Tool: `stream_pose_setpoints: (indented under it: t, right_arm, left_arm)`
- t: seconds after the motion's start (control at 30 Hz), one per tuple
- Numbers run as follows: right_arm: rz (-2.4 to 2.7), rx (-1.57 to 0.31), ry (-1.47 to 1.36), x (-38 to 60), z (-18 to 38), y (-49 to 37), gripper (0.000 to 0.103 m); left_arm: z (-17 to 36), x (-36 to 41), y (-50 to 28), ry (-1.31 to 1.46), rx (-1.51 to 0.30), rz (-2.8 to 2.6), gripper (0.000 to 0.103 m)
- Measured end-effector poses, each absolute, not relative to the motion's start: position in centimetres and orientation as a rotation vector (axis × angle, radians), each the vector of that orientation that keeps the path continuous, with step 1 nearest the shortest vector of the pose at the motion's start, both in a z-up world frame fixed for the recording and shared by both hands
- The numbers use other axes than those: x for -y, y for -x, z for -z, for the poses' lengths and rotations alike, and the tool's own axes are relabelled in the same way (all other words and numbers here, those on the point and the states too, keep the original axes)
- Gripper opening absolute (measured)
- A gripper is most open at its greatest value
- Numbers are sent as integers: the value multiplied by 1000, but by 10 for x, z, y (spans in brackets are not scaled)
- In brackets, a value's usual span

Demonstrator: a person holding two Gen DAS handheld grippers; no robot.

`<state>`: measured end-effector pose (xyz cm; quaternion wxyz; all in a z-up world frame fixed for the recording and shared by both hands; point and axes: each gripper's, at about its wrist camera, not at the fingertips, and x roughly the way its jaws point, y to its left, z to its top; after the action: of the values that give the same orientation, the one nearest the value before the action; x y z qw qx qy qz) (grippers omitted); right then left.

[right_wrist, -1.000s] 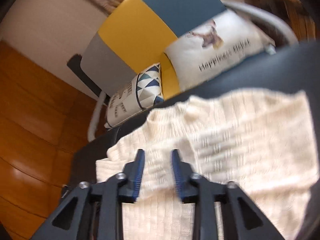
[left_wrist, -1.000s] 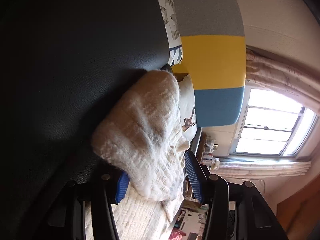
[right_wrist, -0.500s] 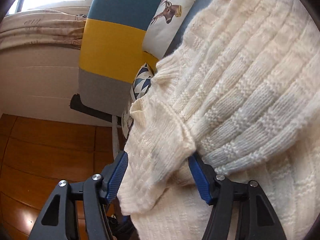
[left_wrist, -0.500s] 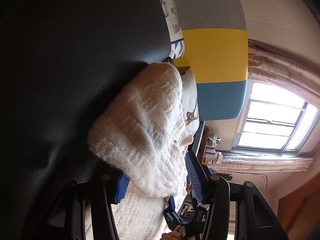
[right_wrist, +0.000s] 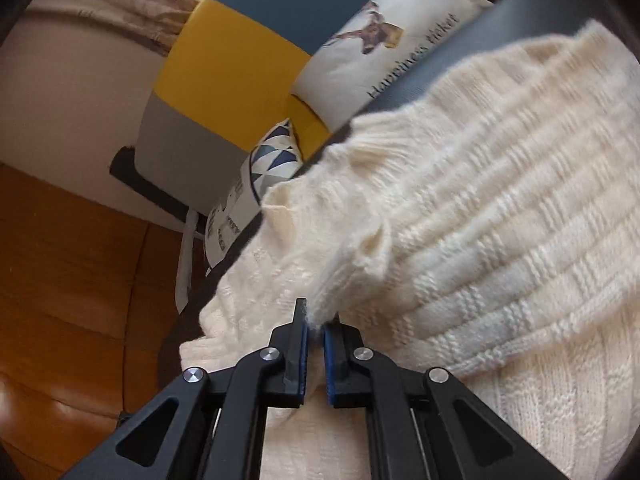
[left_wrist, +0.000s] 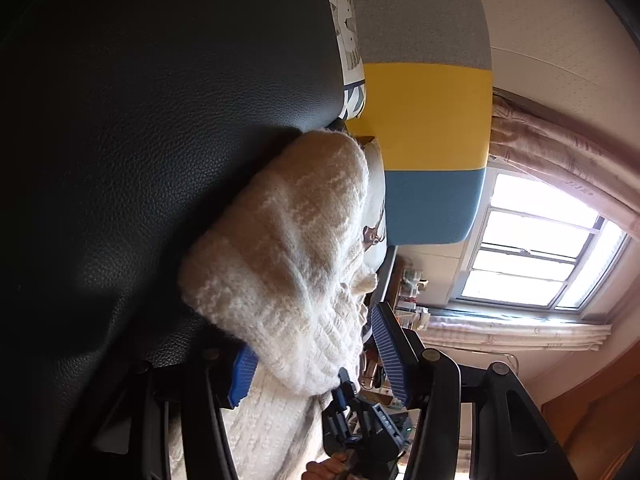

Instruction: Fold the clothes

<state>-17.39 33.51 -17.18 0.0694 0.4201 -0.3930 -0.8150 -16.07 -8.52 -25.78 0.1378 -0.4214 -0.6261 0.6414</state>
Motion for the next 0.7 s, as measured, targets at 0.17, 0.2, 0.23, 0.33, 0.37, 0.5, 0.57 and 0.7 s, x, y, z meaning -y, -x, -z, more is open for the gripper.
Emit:
stream_pose_setpoints:
  t: [0.17, 0.2, 0.23, 0.33, 0.37, 0.5, 0.57, 0.7]
  right_arm:
    - [2517, 909, -1302, -325, 128, 193, 5]
    - [2527, 865, -1301, -324, 119, 194, 5]
    - [2536, 833, -1284, -321, 110, 193, 5]
    - [2562, 758, -1216, -311, 76, 195, 5]
    - [2565, 736, -1196, -308, 65, 198, 5]
    - [2567, 630, -1139, -295, 27, 206, 5]
    - [2567, 574, -1117, -287, 13, 208, 5]
    - [2594, 489, -1043, -285, -10, 203, 5]
  left_arm:
    - [254, 82, 164, 1233, 1812, -1828, 62]
    - [254, 83, 165, 1239, 1820, -1823, 62]
    - [256, 83, 165, 1249, 1833, -1822, 63]
    - [258, 84, 164, 1247, 1869, -1795, 66]
    - [256, 84, 164, 1245, 1868, -1798, 66]
    - [249, 81, 168, 1230, 1855, -1839, 67]
    - [246, 81, 171, 1224, 1850, -1886, 67]
    - [235, 80, 176, 1216, 1766, -2026, 16]
